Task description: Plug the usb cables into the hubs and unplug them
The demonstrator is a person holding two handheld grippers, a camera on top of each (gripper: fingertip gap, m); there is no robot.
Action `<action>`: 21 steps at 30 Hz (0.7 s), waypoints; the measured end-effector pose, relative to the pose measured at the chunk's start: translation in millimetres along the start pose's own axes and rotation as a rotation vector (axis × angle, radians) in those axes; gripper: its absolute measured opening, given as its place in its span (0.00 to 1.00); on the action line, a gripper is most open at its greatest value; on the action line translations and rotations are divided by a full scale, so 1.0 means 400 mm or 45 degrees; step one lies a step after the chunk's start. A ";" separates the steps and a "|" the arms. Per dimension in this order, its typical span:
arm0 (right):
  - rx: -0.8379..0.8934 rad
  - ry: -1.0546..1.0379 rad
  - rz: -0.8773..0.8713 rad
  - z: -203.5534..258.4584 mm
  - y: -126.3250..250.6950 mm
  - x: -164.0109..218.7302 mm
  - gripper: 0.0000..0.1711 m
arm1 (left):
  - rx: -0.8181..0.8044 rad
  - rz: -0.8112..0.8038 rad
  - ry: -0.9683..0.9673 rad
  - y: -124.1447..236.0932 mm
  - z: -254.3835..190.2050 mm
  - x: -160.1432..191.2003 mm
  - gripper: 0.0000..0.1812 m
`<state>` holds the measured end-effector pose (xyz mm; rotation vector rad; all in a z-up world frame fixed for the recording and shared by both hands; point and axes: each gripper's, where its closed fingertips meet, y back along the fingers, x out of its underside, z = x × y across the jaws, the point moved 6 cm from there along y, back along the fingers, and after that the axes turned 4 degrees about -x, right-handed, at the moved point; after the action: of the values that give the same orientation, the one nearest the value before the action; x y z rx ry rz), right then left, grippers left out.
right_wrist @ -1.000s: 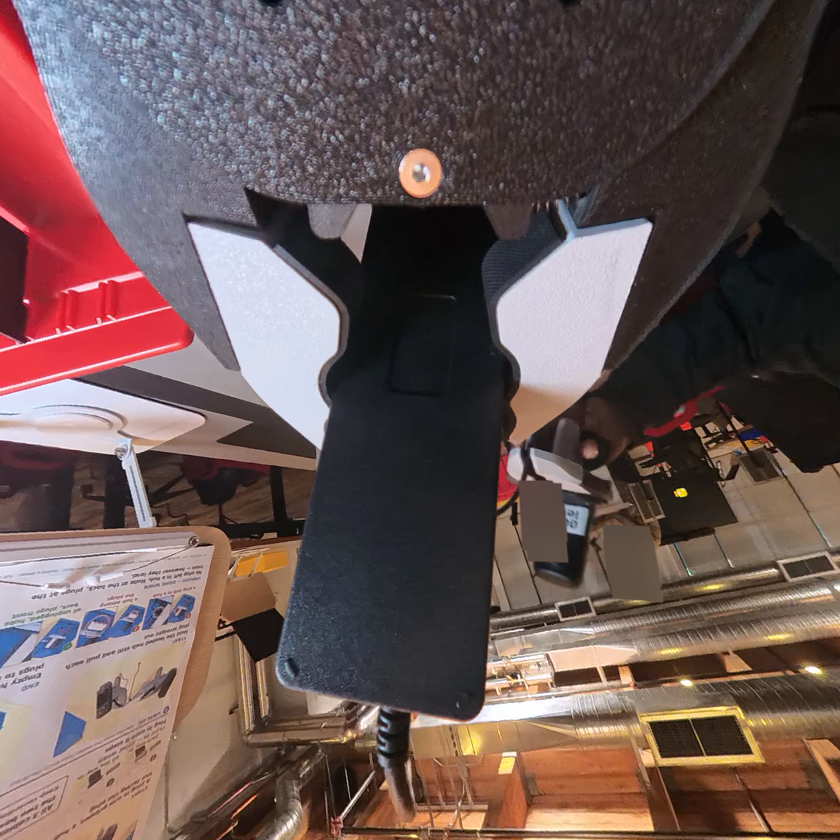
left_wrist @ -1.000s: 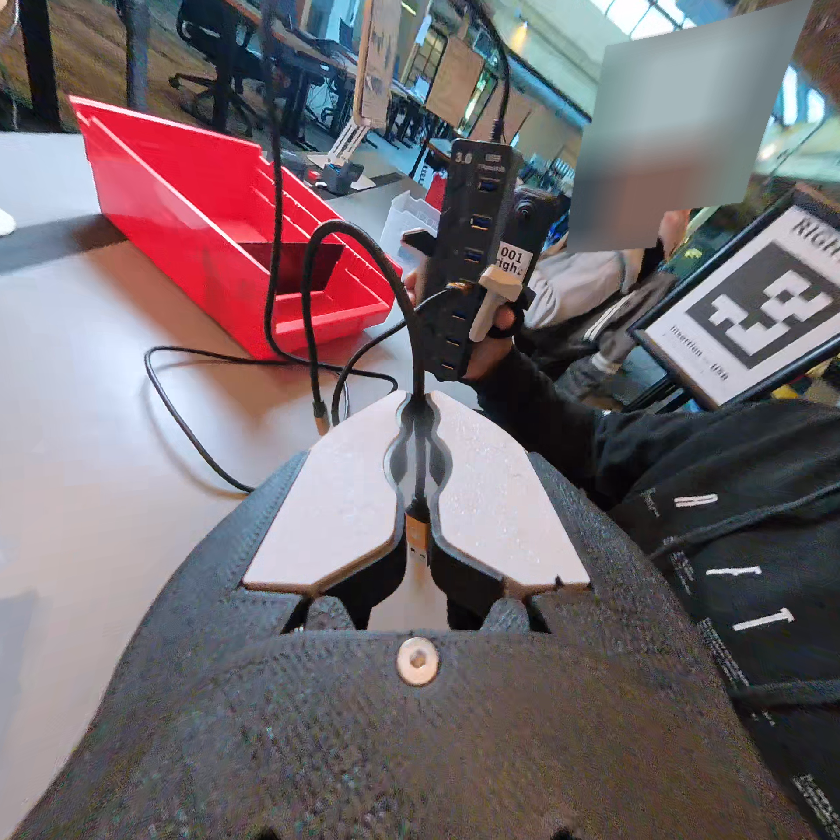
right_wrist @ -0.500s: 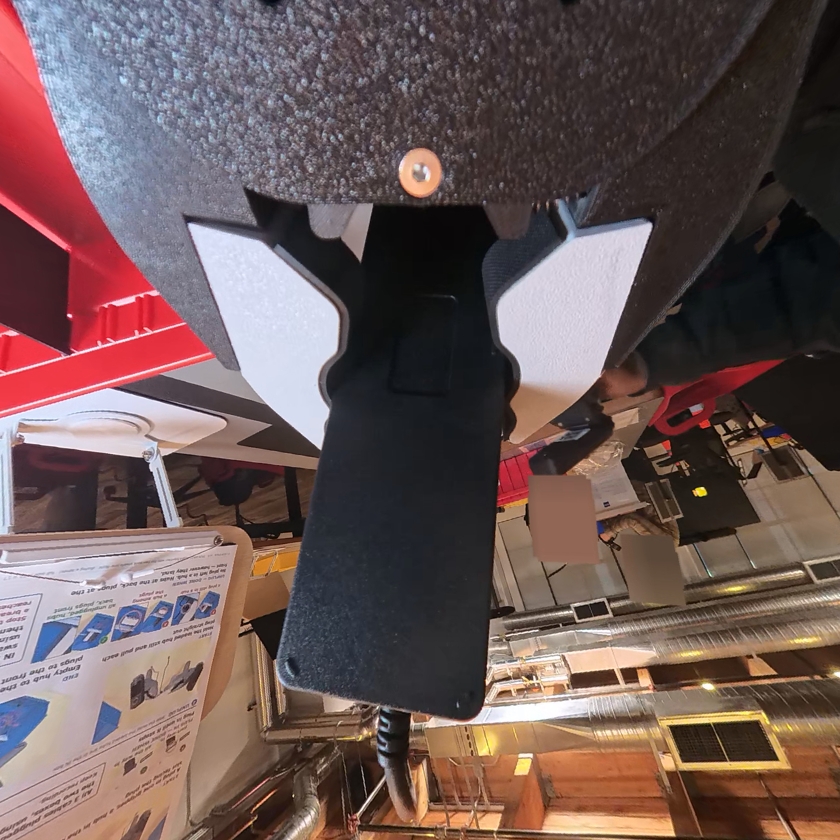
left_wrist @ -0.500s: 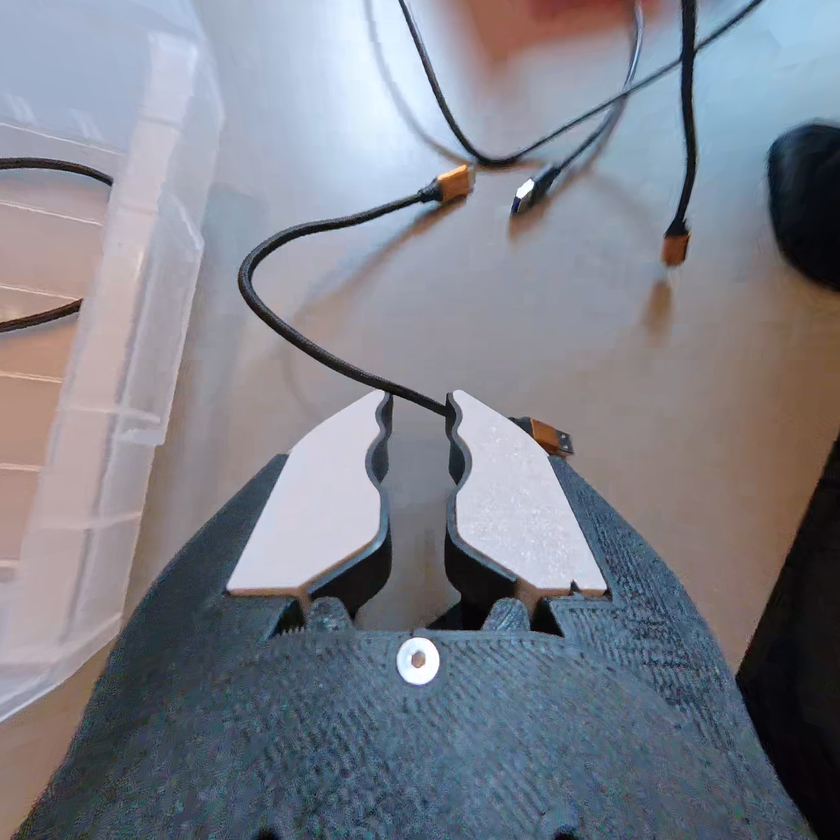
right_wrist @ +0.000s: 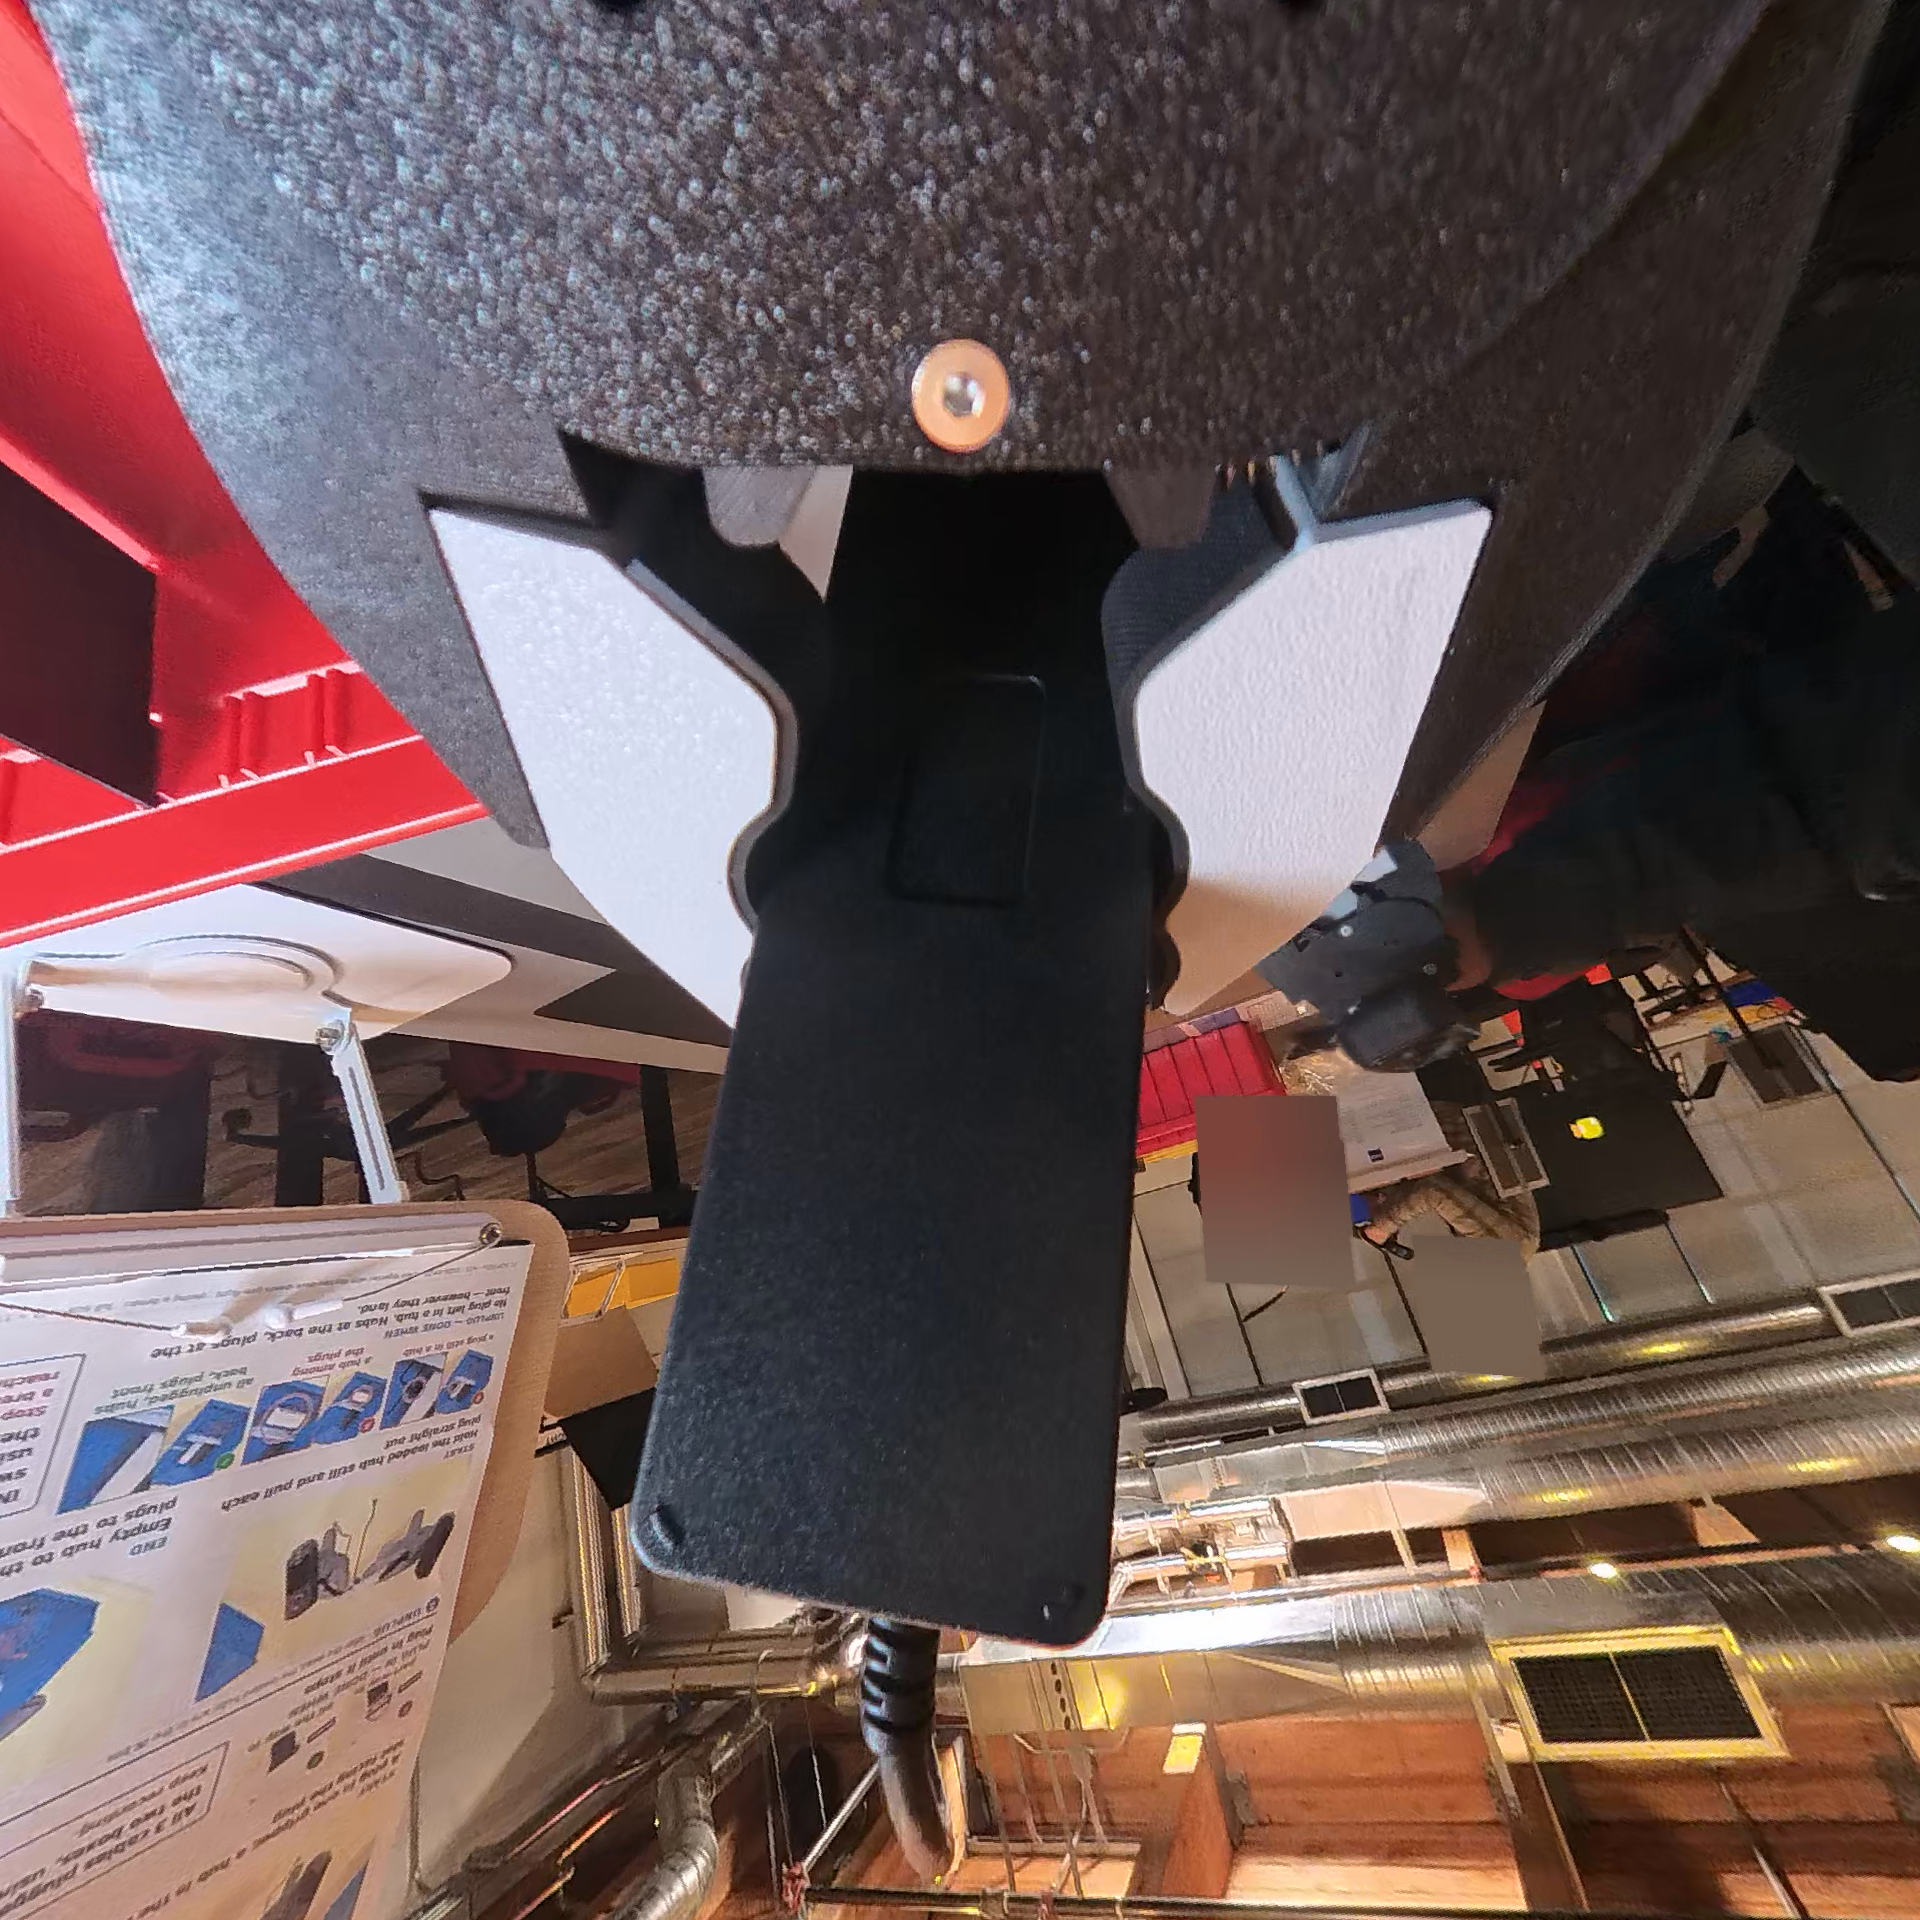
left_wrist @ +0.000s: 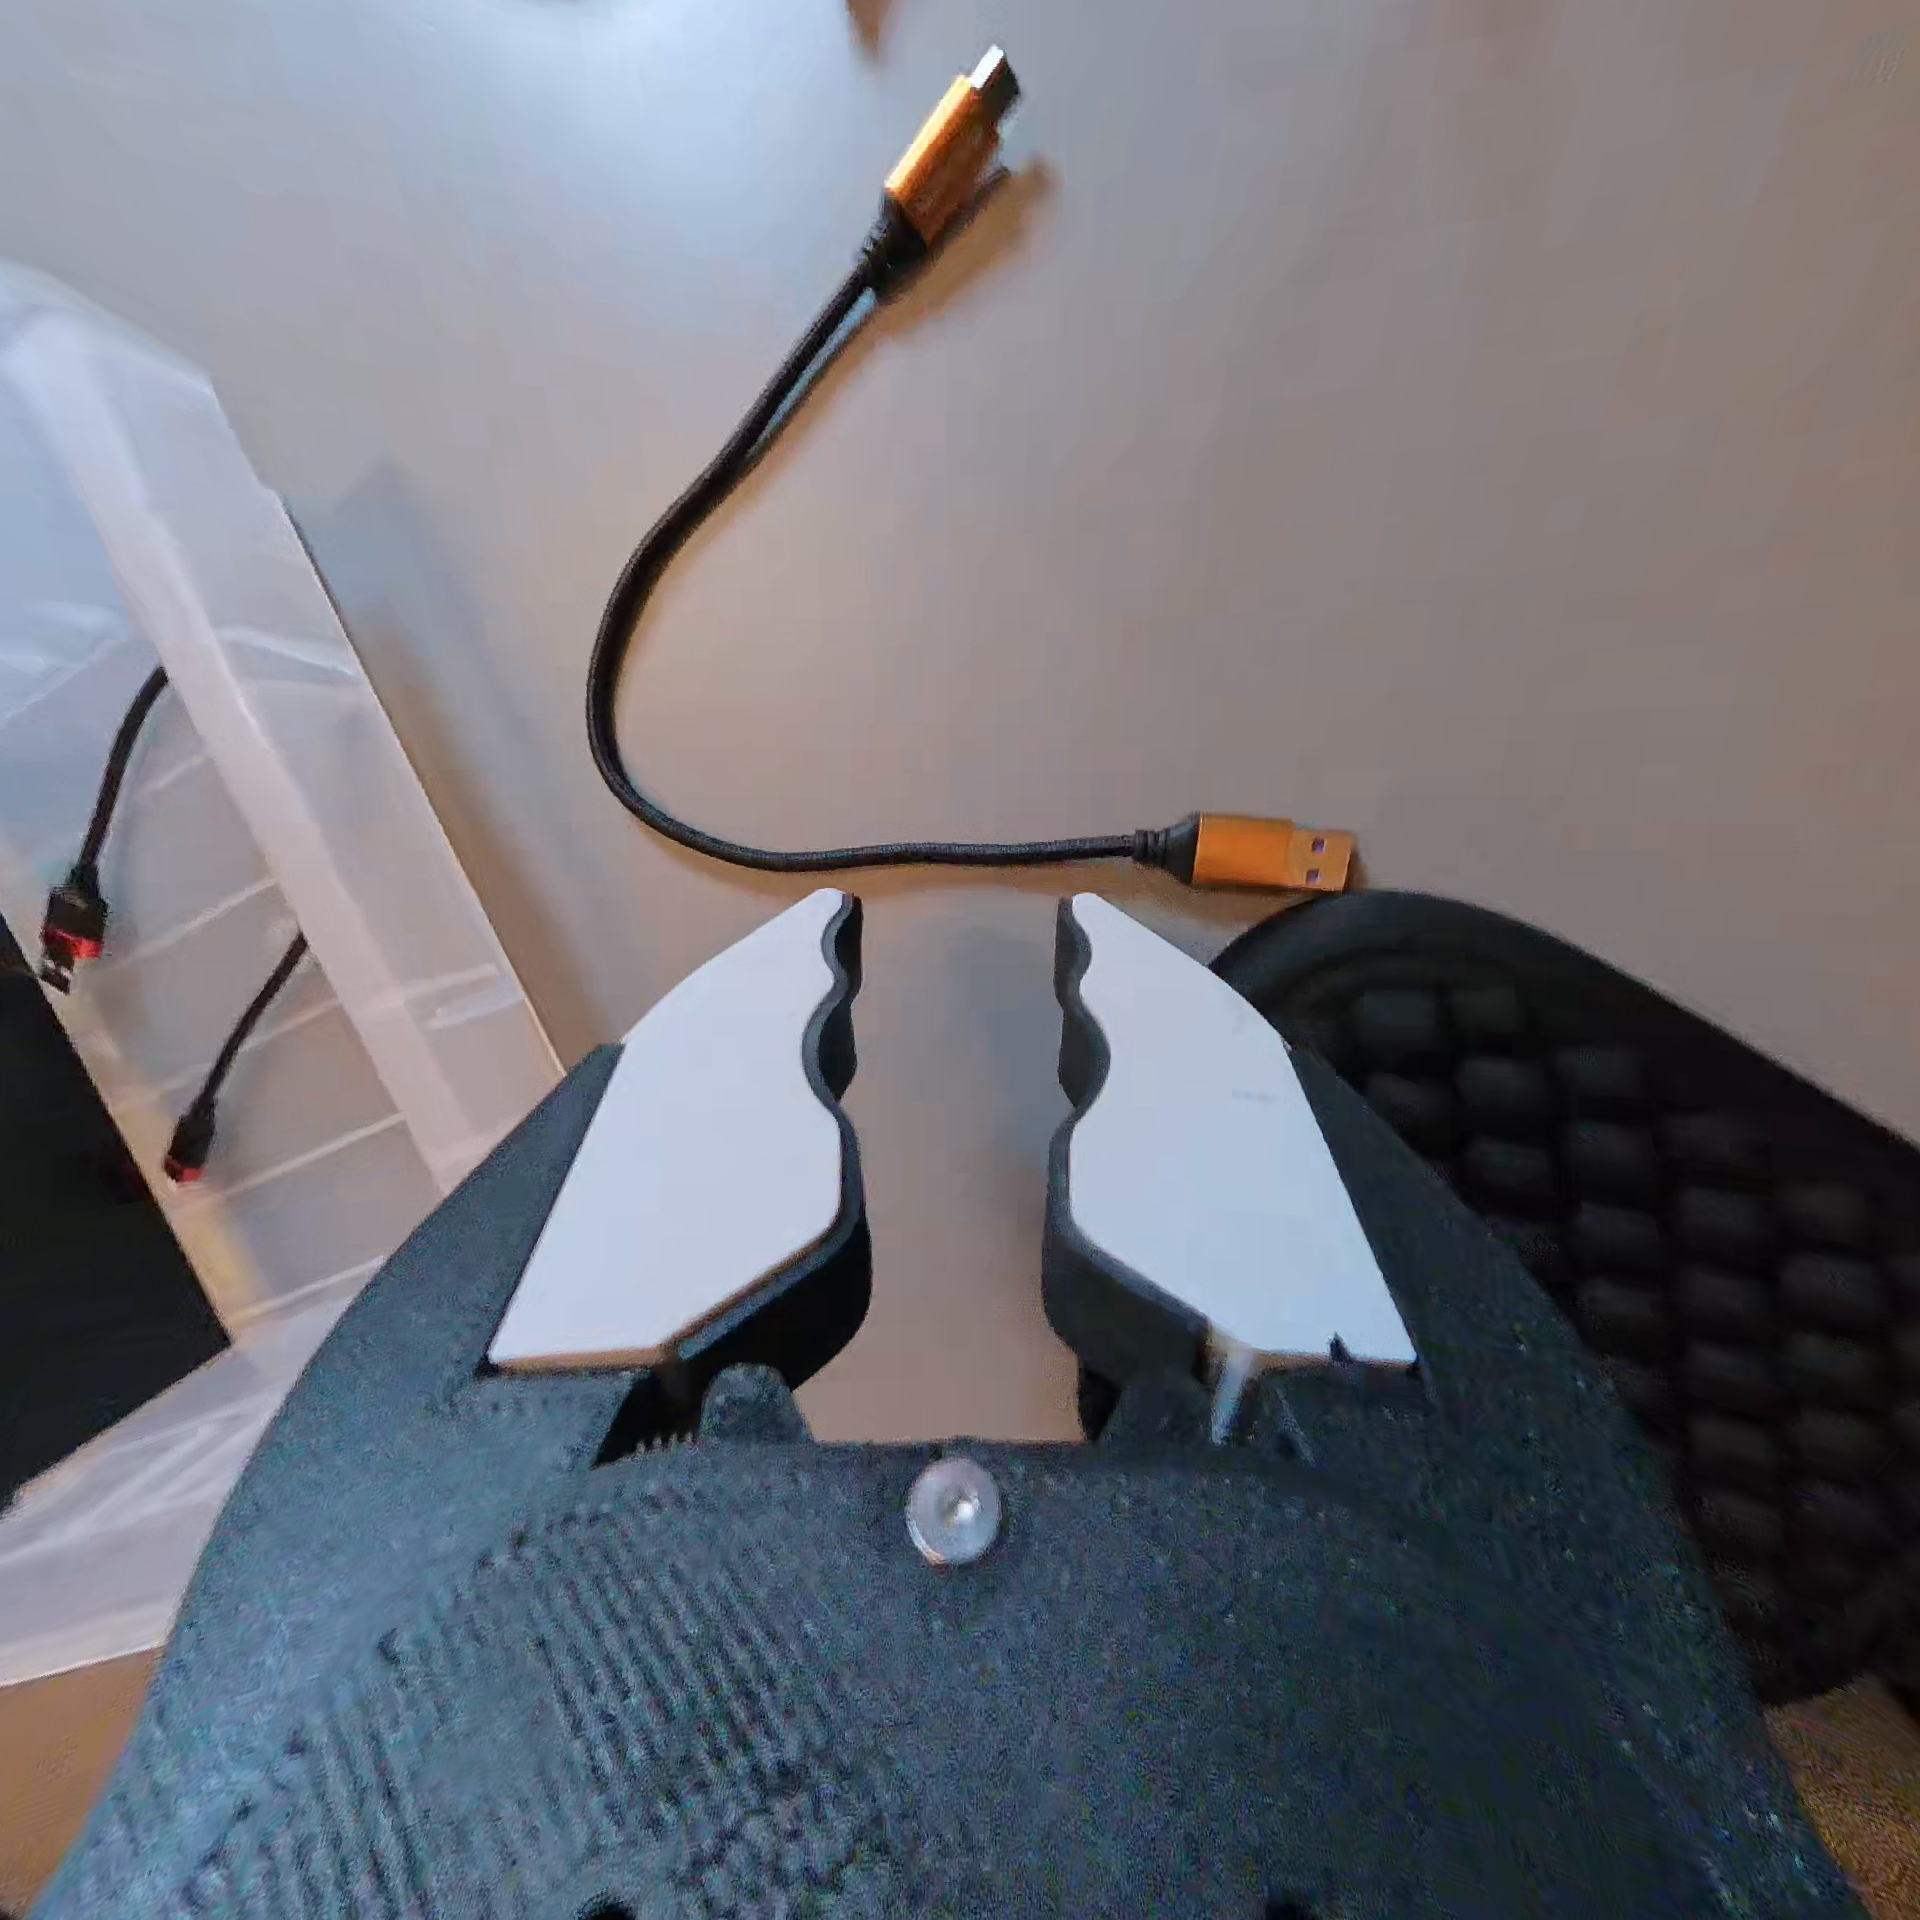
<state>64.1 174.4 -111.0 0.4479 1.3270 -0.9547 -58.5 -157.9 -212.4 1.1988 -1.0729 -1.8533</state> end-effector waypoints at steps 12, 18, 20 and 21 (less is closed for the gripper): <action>0.009 0.005 0.010 0.002 -0.004 0.005 0.38 | 0.236 0.273 -0.757 -0.078 -0.052 -0.048 0.18; 0.011 0.011 0.011 0.000 0.001 0.002 0.38 | 0.461 0.147 -0.617 -0.098 -0.071 -0.093 0.03; 0.013 0.017 0.004 0.000 0.004 -0.003 0.38 | 0.508 0.033 -0.535 -0.093 -0.080 -0.117 0.02; 0.015 0.019 0.000 -0.001 0.006 -0.005 0.38 | 0.527 -0.030 -0.502 -0.085 -0.085 -0.131 0.02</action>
<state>65.9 176.6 -109.7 0.4650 1.3351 -0.9611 -12.0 -107.6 -230.9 1.0872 -1.7329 -1.9961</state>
